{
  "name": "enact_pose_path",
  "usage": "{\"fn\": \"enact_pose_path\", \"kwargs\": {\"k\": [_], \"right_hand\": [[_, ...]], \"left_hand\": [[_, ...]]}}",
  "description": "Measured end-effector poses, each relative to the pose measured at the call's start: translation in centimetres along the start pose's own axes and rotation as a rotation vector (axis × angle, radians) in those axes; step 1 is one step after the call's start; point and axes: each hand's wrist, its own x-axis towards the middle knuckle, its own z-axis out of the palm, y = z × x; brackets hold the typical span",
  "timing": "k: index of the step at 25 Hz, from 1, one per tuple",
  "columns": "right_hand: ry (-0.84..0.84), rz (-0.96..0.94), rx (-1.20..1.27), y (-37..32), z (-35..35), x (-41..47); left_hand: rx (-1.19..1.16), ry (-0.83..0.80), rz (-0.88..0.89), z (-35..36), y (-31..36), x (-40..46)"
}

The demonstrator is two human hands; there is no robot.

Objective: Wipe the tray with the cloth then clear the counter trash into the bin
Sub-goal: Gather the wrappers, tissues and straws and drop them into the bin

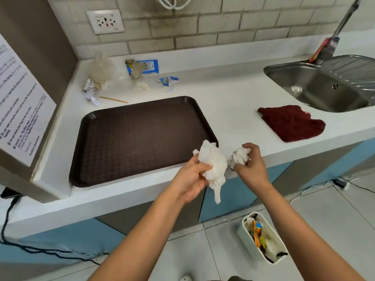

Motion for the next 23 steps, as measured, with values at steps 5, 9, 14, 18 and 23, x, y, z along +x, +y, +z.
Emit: {"fn": "enact_pose_path", "kwargs": {"k": [5, 9, 14, 18, 23], "right_hand": [[0.086, 0.055, -0.024, 5.9, -4.4, -1.4], [0.102, 0.17, -0.054, 11.5, -9.7, -2.8], [0.134, 0.359, -0.162, 20.0, -16.1, -4.2], [0.11, 0.516, -0.194, 26.2, -19.1, -5.5], [0.144, 0.65, -0.113, 33.4, -19.8, -6.9]], "left_hand": [[-0.09, -0.041, -0.183, 2.0, -6.1, 1.3], [-0.158, 0.081, -0.309, 4.0, -11.9, 3.3], [-0.276, 0.331, -0.428, 6.7, -20.2, 6.0], [-0.23, 0.391, -0.493, 8.3, -25.8, 8.3], [-0.243, 0.48, -0.56, 8.3, -31.6, 11.8]]}}
